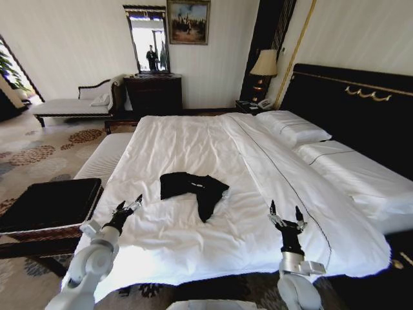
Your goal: Fold the clothes on the bed and place them into the basket.
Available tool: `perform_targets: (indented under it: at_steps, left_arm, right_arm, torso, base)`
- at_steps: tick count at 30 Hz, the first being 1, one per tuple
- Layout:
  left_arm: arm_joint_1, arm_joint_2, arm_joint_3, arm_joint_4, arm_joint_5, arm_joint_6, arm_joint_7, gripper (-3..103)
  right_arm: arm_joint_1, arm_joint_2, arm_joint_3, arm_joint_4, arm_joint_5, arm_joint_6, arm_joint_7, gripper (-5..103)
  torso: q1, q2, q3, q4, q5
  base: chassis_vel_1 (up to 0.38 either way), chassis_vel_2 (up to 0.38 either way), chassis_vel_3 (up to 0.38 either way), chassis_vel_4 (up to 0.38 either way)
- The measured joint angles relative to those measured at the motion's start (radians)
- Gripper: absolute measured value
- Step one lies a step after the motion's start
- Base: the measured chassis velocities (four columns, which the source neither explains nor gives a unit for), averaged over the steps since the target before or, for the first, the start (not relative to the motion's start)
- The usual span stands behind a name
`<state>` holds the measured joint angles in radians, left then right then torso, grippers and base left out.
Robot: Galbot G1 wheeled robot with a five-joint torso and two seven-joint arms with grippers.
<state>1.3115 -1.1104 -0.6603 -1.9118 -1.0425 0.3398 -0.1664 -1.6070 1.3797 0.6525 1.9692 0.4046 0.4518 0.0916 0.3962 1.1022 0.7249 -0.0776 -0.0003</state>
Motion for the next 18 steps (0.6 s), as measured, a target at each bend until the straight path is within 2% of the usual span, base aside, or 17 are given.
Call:
perform_targets:
  at_steps: [2,3,6,7,11,12,16,18]
  left_arm:
    - [-0.126,0.011,0.034,0.104,-0.084,0.023,-0.008,100]
    - [-0.126,0.011,0.034,0.104,-0.084,0.023,-0.008,100]
    - [-0.303,0.012,0.116,0.288,-0.118,0.041,-0.001,100]
    - [-0.303,0.012,0.116,0.288,-0.118,0.041,-0.001,100]
    - [-0.485,-0.026,0.213,0.482,-0.118,0.032,0.022,100]
    - [-0.485,-0.026,0.213,0.482,-0.118,0.032,0.022,100]
    - [-0.634,-0.107,0.262,0.691,-0.057,0.007,0.054,100]
    - [-0.658,-0.126,0.266,0.732,-0.04,0.0,0.06,100]
  right_arm:
    - [0.021,-0.01,-0.013,-0.018,0.0,-0.009,0.007,100]
    - [0.021,-0.01,-0.013,-0.018,0.0,-0.009,0.007,100]
    - [0.052,-0.02,-0.027,-0.055,-0.007,-0.011,0.011,100]
    - [0.052,-0.02,-0.027,-0.055,-0.007,-0.011,0.011,100]
    - [0.089,-0.014,-0.057,-0.097,-0.031,-0.011,0.015,100]
    - [0.089,-0.014,-0.057,-0.097,-0.031,-0.011,0.015,100]
    - [0.107,-0.01,-0.077,-0.12,-0.042,-0.009,0.016,100]
    - [0.109,-0.011,-0.08,-0.125,-0.042,-0.009,0.016,100]
  torso:
    - [0.0,0.0,0.0,-0.0002,0.0003]
    - [0.0,0.0,0.0,-0.0002,0.0003]
    - [0.0,0.0,0.0,-0.0003,0.0001]
    - [0.0,0.0,0.0,-0.0003,0.0001]
    - [0.0,0.0,0.0,-0.0003,0.0003]
    - [0.0,0.0,0.0,-0.0003,0.0003]
    - [0.0,0.0,0.0,-0.0004,0.0004]
    - [0.0,0.0,0.0,-0.0003,0.0003]
  base:
    - [0.0,0.0,0.0,0.0]
    - [0.0,0.0,0.0,0.0]
    - [0.0,0.0,0.0,0.0]
    - [0.0,0.0,0.0,0.0]
    - [0.0,0.0,0.0,0.0]
    - [0.0,0.0,0.0,0.0]
    - [0.0,0.0,0.0,0.0]
    - [0.0,0.0,0.0,0.0]
